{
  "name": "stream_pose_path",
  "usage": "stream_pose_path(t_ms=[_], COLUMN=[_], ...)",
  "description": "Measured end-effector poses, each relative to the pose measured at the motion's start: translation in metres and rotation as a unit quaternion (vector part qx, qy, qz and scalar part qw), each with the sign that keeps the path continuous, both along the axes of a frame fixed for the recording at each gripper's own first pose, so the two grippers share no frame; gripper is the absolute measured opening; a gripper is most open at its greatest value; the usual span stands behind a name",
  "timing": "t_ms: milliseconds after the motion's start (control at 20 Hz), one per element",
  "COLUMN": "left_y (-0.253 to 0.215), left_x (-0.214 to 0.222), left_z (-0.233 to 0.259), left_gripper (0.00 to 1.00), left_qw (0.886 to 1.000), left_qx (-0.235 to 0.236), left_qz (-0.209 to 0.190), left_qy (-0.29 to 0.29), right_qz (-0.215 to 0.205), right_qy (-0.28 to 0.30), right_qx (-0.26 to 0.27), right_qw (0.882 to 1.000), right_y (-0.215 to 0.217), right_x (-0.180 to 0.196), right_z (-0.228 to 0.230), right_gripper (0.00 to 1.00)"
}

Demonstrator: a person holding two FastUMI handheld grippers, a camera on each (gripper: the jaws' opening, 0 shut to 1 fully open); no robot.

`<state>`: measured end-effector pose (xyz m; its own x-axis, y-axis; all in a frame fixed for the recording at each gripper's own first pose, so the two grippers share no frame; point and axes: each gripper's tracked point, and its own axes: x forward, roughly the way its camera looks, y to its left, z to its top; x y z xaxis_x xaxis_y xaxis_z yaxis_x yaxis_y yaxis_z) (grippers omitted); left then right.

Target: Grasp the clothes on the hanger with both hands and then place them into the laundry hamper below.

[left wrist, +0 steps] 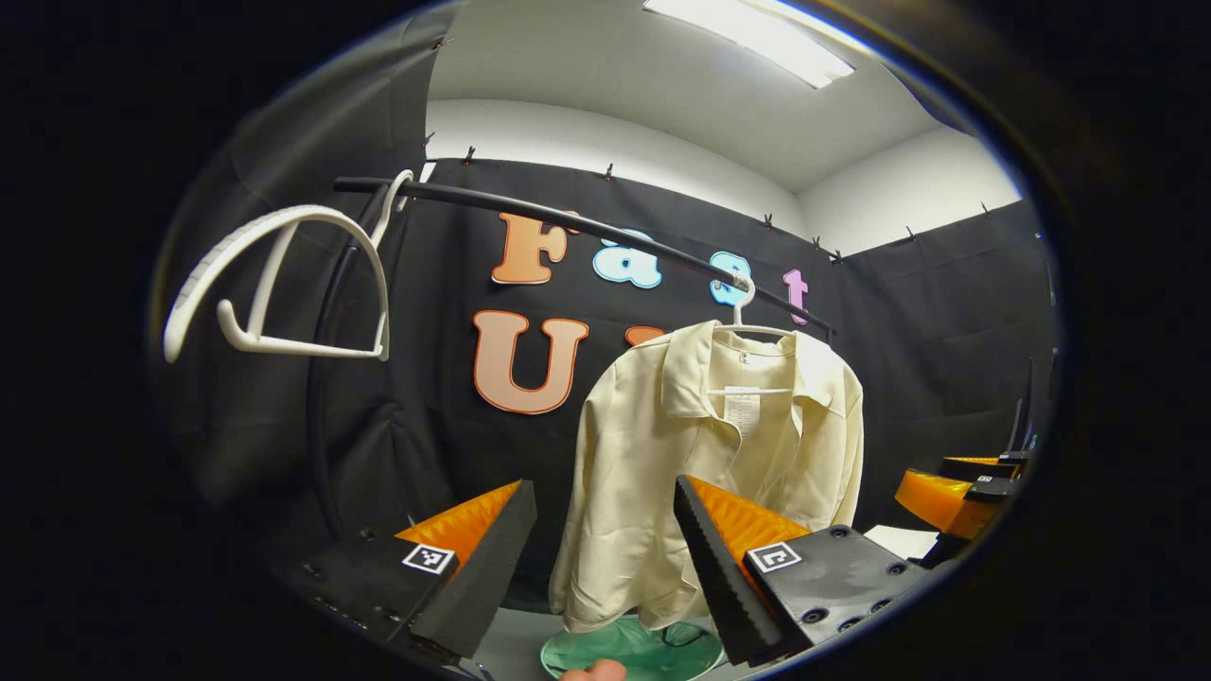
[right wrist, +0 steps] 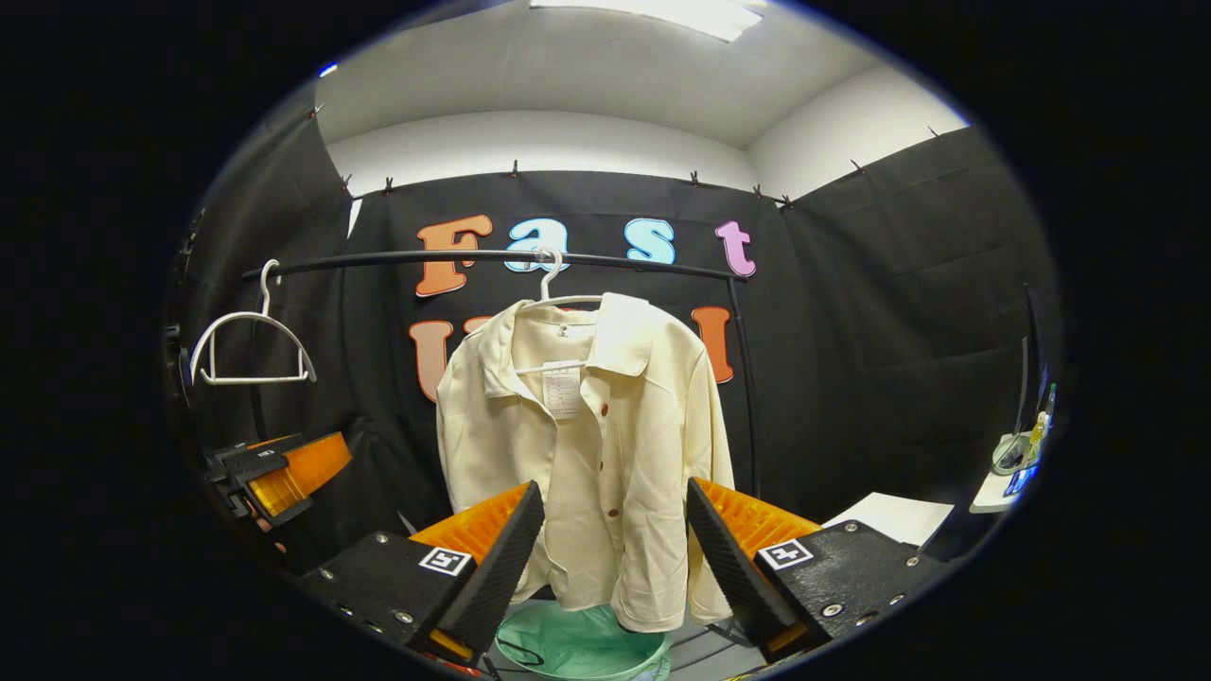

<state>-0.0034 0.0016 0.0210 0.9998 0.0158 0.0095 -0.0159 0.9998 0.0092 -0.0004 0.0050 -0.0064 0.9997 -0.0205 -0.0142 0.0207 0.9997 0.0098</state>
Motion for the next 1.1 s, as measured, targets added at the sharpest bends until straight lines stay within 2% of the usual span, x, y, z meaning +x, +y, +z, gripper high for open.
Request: stream_pose_path(t_ms=[50,100,150,350,600,800,850,950,1000,1100], left_y=[-0.001,-0.002,-0.002,-0.002,0.000,0.001,0.002,0.006,0.007,0.014], left_x=[0.001,0.001,0.003,0.008,0.012,0.013,0.014,0.014,0.013,0.012], left_z=[0.000,-0.001,-0.002,-0.003,-0.001,-0.004,-0.005,-0.005,-0.007,-0.008], left_gripper=[0.96,1.00,0.96,1.00,1.00,0.96,1.00,0.96,1.00,1.00], left_qw=[1.000,1.000,1.000,1.000,1.000,1.000,1.000,1.000,1.000,1.000], left_qx=[-0.002,-0.003,-0.004,-0.008,-0.013,-0.018,-0.017,-0.015,-0.013,-0.007], left_qz=[-0.001,-0.001,-0.002,-0.001,0.001,0.000,0.000,0.003,0.005,0.015], left_qy=[0.000,0.000,0.002,0.004,0.003,0.006,0.007,0.007,0.008,0.010], right_qz=[0.000,0.001,0.001,0.004,0.016,0.024,0.017,-0.003,-0.012,-0.026], right_qy=[0.001,0.002,0.003,0.004,-0.002,-0.005,-0.005,0.009,0.024,0.049], right_qx=[0.001,0.002,0.003,0.001,-0.013,-0.021,-0.022,-0.030,-0.028,-0.015], right_qw=[1.000,1.000,1.000,1.000,1.000,0.999,1.000,1.000,0.999,0.998], right_y=[0.000,0.000,0.000,0.000,0.001,0.007,0.005,0.002,-0.001,-0.005], right_x=[0.001,0.003,0.004,0.009,0.037,0.089,0.109,0.153,0.175,0.207], right_z=[-0.001,-0.001,-0.002,-0.004,0.001,0.002,0.000,-0.012,-0.024,-0.042], right_gripper=[0.94,0.94,0.94,0.94,0.94,0.94,0.94,0.95,0.94,0.95])
